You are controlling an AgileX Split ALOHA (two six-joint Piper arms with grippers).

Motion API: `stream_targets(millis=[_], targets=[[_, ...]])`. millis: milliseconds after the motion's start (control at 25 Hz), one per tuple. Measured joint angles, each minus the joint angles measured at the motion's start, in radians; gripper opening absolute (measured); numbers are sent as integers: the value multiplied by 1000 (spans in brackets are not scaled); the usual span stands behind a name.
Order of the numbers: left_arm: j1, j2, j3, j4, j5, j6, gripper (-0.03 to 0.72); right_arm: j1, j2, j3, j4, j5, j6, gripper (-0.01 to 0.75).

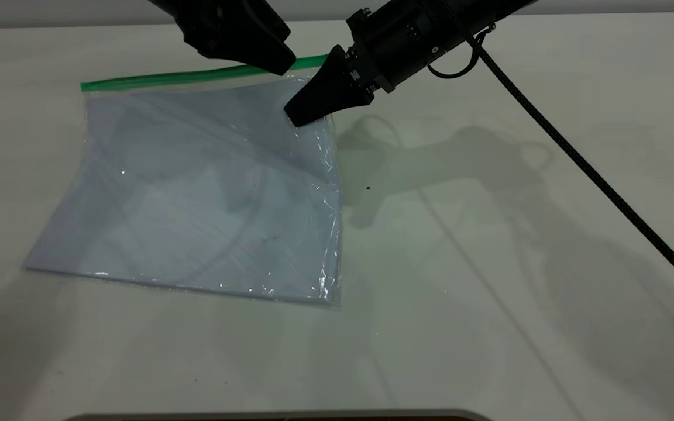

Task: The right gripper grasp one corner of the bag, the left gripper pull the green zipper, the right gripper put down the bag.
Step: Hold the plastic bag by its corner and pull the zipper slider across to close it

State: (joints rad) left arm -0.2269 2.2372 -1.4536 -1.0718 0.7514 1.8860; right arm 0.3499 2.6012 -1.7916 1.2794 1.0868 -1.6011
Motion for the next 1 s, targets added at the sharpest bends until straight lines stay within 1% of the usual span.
stream_targets(millis=[160,240,400,880,1000], targets=[[0,0,-1,0,15,-4,414,0,0,0,0,1,0,34],[0,0,-1,0,18,-8,394,0,0,0,0,1,0,34],[0,0,-1,0,19,-18,383,0,0,0,0,4,0,34],[0,38,-1,7,18,-48,381,0,0,0,0,8,0,34],[0,38,-1,4,18,-31,357,0,0,0,0,8,0,34]])
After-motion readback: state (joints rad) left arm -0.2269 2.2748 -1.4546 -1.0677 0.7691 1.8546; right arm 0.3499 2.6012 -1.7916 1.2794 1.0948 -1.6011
